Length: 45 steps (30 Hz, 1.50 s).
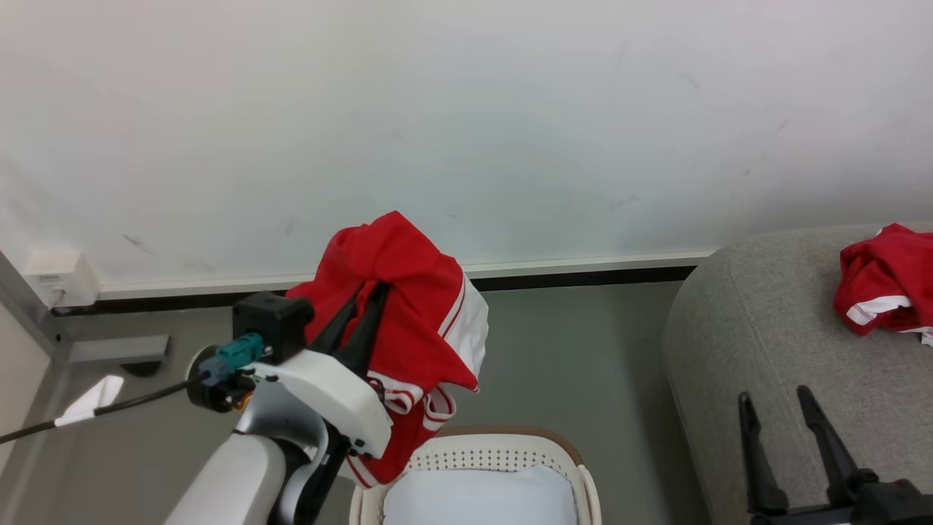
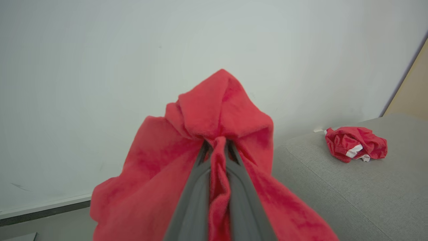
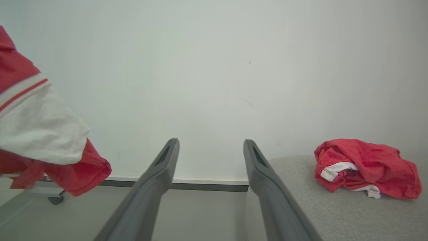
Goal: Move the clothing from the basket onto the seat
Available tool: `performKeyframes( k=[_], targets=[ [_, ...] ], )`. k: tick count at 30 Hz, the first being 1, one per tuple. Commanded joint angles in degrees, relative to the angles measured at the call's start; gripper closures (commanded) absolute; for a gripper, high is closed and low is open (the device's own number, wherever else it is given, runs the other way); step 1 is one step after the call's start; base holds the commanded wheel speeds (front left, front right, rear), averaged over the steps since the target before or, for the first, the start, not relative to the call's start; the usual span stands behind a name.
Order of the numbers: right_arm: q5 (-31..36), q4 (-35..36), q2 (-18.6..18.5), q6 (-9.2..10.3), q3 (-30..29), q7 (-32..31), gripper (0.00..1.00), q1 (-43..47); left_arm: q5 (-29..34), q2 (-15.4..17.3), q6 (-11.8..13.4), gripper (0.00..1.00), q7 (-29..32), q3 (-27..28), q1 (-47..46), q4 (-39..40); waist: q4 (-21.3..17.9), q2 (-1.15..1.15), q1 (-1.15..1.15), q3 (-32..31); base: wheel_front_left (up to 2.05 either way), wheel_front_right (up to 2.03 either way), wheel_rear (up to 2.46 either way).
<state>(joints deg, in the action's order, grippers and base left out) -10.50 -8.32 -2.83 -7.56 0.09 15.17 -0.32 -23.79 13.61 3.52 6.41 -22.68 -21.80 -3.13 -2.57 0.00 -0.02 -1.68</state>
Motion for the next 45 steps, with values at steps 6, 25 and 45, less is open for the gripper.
performKeyframes(
  k=[6,25,45],
  targets=[
    [0.0,7.2,-4.3,0.15,11.8,-3.9,0.00,-1.6,-0.4,0.9,0.8,1.00,2.1,-0.5,1.7,4.6,-0.1,0.00,0.02,-0.1,0.00,0.00,0.00],
    [-23.9,2.3,-25.4,0.15,49.9,-12.4,0.00,-34.5,-0.8,-2.1,-3.0,1.00,5.0,-7.4,-2.4,6.0,2.4,0.00,0.02,0.6,0.00,0.00,0.00],
    [-42.1,-19.5,-12.3,0.15,73.0,-0.8,1.00,-49.4,-2.2,-4.2,-5.3,1.00,4.8,-10.5,-4.7,2.6,4.8,0.00,0.02,1.5,0.00,0.00,0.00]
  ],
)
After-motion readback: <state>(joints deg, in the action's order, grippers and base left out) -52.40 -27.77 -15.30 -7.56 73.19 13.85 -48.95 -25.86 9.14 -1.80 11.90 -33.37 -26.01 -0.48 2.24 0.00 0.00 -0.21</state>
